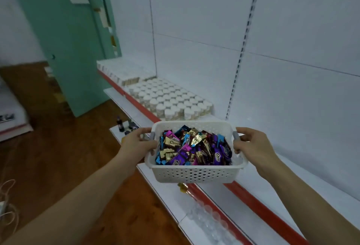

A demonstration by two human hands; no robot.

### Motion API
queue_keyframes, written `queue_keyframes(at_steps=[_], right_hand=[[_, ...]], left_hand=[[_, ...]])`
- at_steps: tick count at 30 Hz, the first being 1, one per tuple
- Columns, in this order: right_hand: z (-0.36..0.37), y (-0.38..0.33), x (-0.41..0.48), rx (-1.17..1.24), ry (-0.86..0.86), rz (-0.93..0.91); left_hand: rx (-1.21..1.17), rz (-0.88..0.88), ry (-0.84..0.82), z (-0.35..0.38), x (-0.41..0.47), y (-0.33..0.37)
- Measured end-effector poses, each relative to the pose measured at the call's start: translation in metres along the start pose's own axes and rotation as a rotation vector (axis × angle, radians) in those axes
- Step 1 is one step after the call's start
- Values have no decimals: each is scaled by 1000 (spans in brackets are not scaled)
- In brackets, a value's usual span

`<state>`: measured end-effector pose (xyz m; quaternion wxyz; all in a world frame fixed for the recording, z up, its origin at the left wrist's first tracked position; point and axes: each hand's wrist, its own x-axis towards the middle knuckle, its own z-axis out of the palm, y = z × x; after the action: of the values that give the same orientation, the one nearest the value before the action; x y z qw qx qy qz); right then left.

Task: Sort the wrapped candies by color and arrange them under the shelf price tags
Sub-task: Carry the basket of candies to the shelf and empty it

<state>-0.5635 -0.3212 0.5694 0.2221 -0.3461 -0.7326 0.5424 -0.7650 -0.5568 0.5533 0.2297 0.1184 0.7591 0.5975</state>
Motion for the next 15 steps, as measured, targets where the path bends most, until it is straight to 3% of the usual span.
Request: queue_keyframes(at_steps=[15], right_hand=[[284,-65,169,-56,-400,-177]], left_hand=[[-2,-45,424,-210,128,-27]])
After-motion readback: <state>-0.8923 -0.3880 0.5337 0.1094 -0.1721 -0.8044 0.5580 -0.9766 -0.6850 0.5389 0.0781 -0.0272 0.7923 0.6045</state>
